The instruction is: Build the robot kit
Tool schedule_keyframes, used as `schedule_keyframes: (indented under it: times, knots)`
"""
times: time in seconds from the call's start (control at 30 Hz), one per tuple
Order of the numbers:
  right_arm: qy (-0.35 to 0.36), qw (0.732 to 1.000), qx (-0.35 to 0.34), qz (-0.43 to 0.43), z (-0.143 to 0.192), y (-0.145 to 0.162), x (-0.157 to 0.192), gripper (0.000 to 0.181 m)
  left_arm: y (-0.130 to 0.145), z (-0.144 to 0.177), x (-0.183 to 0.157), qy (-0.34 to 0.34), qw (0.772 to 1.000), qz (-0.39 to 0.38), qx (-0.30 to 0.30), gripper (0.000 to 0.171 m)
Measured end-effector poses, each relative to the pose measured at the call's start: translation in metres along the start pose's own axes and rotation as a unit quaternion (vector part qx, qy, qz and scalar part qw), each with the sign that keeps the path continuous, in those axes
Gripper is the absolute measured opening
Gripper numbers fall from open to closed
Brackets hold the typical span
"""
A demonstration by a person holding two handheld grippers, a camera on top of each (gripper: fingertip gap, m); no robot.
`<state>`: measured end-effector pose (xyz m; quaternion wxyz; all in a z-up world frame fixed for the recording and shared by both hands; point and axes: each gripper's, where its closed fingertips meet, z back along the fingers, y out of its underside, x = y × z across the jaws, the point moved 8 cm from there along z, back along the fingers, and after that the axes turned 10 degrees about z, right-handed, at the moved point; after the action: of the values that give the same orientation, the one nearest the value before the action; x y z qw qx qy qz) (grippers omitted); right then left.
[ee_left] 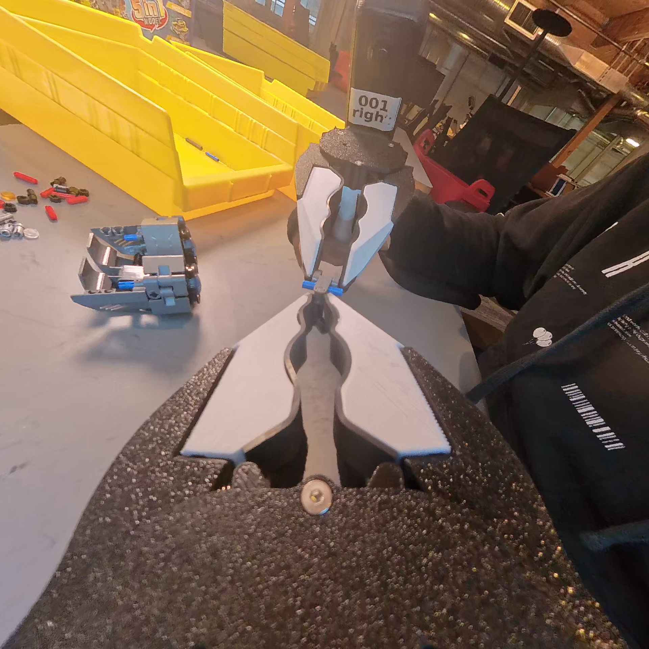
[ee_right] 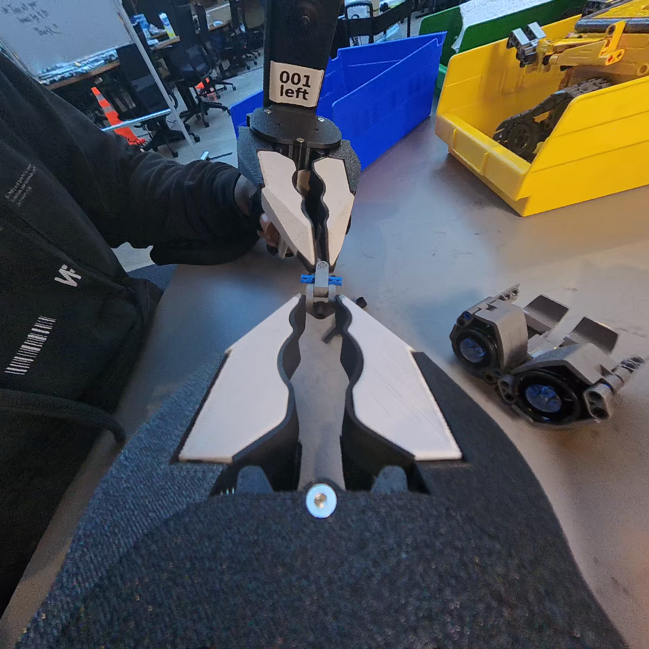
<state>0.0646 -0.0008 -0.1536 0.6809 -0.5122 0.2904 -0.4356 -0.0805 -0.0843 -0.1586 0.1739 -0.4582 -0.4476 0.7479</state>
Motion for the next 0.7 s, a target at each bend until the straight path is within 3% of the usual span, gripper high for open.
schedule_keyframes:
  times: [0.13, 0.43, 0.6, 0.7]
  knots:
    - [0.014, 1.0, -0.004, -0.017, 0.003, 0.003, -0.006, 0.015, -0.003, 0.007, 0.006, -0.019, 1.0, 0.006, -0.016, 0.0]
    - [0.035, 0.992, -0.072, -0.094, 0.005, -0.004, -0.015, 0.015, 0.003, -0.005, 0.004, -0.036, 0.999, -0.014, 0.008, 0.026]
    - [0.02, 0.976, -0.128, -0.176, -0.003, -0.006, -0.017, 0.015, -0.004, -0.017, 0.003, -0.046, 0.999, -0.01, -0.017, 0.036]
    - [0.008, 0.97, -0.137, -0.201, -0.007, -0.004, -0.016, 0.015, -0.006, -0.017, 0.001, -0.053, 0.998, -0.023, -0.018, 0.025]
